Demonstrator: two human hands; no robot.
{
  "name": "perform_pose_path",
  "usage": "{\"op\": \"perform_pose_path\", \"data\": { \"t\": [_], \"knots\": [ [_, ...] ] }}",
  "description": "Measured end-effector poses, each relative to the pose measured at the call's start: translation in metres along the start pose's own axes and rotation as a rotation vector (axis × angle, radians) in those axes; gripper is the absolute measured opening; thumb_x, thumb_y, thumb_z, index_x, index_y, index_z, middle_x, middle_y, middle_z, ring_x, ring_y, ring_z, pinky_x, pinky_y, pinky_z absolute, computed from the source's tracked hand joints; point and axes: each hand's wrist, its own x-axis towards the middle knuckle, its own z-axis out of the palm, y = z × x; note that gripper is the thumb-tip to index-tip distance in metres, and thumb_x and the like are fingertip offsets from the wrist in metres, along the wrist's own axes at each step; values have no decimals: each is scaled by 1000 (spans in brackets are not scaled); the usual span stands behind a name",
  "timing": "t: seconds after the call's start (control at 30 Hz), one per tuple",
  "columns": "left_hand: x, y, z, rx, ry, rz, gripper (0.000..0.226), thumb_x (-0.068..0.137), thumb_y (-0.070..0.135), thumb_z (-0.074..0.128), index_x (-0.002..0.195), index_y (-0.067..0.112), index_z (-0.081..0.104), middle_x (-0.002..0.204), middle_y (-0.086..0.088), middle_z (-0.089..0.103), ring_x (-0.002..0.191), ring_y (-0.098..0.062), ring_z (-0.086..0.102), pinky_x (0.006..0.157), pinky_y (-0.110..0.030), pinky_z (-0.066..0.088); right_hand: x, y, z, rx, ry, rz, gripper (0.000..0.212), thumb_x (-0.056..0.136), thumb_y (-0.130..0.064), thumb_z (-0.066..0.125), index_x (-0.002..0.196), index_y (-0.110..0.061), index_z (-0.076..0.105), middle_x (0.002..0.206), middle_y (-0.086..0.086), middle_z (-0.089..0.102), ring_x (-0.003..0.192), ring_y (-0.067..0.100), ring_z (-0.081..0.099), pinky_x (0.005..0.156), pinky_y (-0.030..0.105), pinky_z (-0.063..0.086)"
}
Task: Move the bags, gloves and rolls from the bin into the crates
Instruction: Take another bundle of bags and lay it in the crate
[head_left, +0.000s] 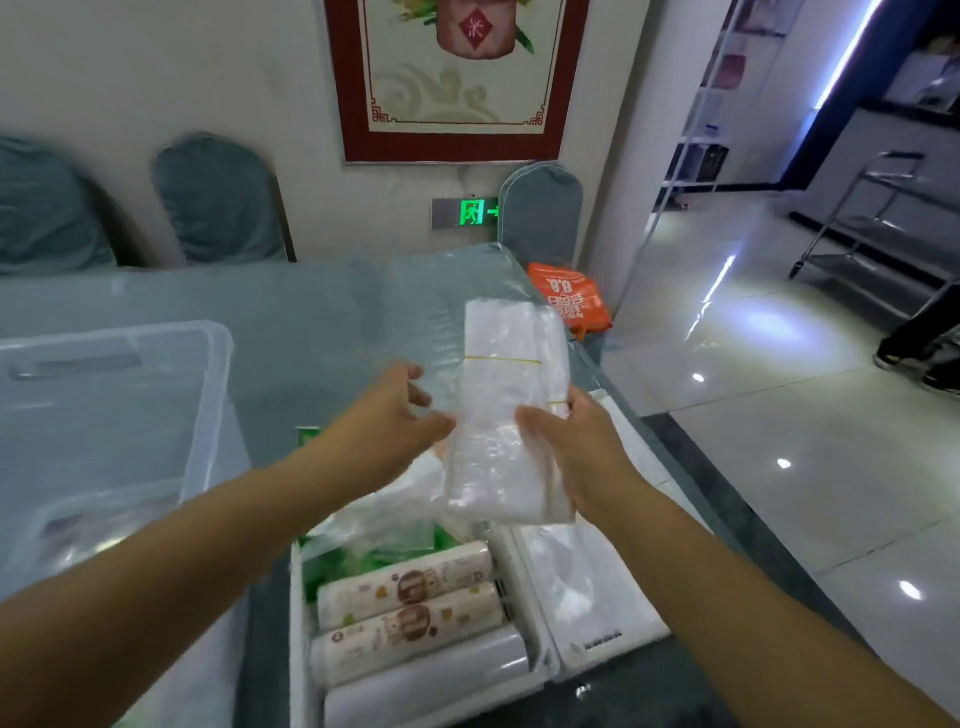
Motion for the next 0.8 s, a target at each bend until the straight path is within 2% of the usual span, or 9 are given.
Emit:
{"op": "perform_pose_path", "data": {
  "t": [0.07,0.13,0.23,0.33,0.47,0.63,0.8],
  "knots": [
    [10,6,38,270,-115,102,49,84,29,62,128,19,42,111,3,55,87,-15,58,79,-30,48,15,7,-48,-66,72,-11,27,77,-10,71,101,-17,61,89,3,72,72,14,71,57,27,56],
    [18,9,77,541,-260,237,39,85,31,57,122,26,48,116,5,59,97,-15,58,80,-28,46,26,15,-89,-114,132,2,28,78,-10,70,103,-15,60,89,2,71,67,9,70,51,21,53],
    [30,0,138,857,-489,374,40,88,23,51,128,24,46,124,-2,57,114,-23,50,87,-33,43,35,26,-135,-129,211,50,29,80,-11,69,105,-15,57,91,-1,67,69,11,68,48,19,50],
    [39,-19,189,1091,-660,518,44,88,8,49,130,18,45,124,-8,55,112,-29,49,88,-40,43,39,37,-164,-165,236,102,30,82,-18,69,107,-19,52,91,-6,62,76,9,63,49,17,46],
    [50,-47,227,1133,-721,663,45,82,4,56,125,14,48,124,-8,54,112,-28,49,92,-43,42,40,48,-186,-187,239,136,32,82,-19,70,108,-19,52,93,-6,62,79,9,62,53,19,46],
    [66,-60,240,1198,-736,838,46,79,9,60,123,15,48,130,-7,51,122,-27,43,105,-42,31,39,61,-197,-208,245,141,34,82,-15,69,112,-16,54,96,-3,63,85,12,63,61,23,50],
    [79,-57,246,1225,-708,919,30,82,14,57,112,13,52,117,-7,54,110,-28,45,102,-39,31,40,73,-202,-333,236,153,35,83,-20,68,115,-19,52,103,-2,61,93,16,61,75,29,53]
  ]
}}
